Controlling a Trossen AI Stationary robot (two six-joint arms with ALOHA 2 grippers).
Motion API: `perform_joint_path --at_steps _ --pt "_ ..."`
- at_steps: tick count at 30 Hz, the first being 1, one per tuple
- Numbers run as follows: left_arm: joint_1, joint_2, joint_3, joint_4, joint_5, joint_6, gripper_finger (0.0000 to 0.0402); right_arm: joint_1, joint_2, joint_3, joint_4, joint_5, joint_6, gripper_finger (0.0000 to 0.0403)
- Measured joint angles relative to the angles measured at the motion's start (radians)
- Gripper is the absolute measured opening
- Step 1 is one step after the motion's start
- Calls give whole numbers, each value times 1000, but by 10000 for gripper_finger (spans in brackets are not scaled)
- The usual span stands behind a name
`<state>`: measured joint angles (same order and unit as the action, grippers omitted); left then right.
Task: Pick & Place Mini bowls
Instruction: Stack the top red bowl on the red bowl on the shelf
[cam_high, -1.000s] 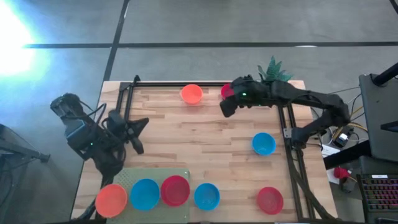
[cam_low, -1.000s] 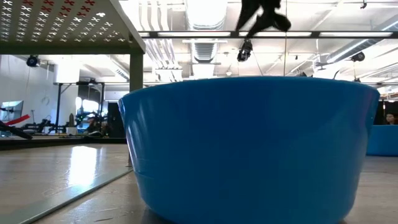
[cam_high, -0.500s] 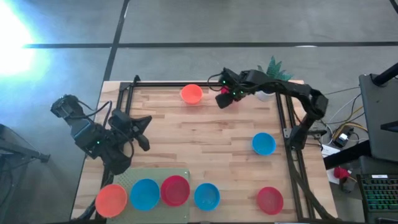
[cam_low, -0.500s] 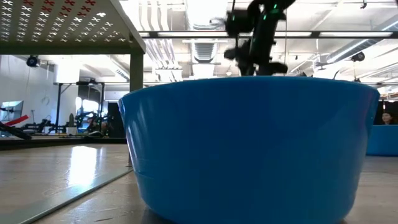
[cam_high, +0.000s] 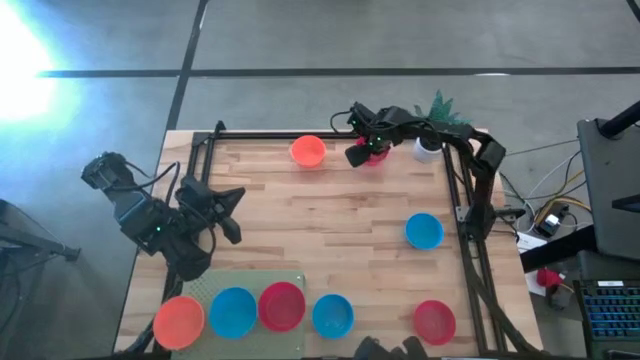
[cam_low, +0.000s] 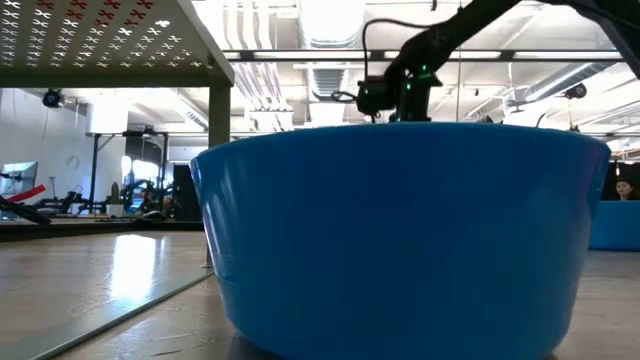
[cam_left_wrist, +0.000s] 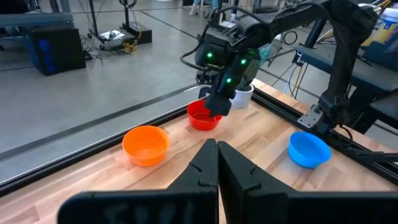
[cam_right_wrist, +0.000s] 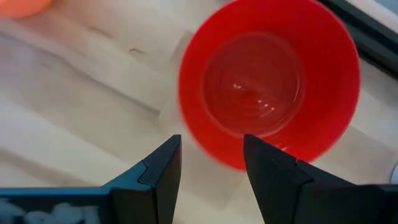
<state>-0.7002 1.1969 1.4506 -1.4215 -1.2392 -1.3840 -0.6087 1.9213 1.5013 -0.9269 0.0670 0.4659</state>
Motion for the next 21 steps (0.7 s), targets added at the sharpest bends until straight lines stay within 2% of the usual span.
perform_joint_path --at_steps 7,16,21 --pt "0 0 0 0 -5 12 0 -5 75 0 48 -54 -40 166" --pt "3 0 0 0 -7 12 0 -4 139 0 51 -50 -74 165" --pt "6 0 0 0 -10 12 0 -4 142 0 52 -49 -74 124"
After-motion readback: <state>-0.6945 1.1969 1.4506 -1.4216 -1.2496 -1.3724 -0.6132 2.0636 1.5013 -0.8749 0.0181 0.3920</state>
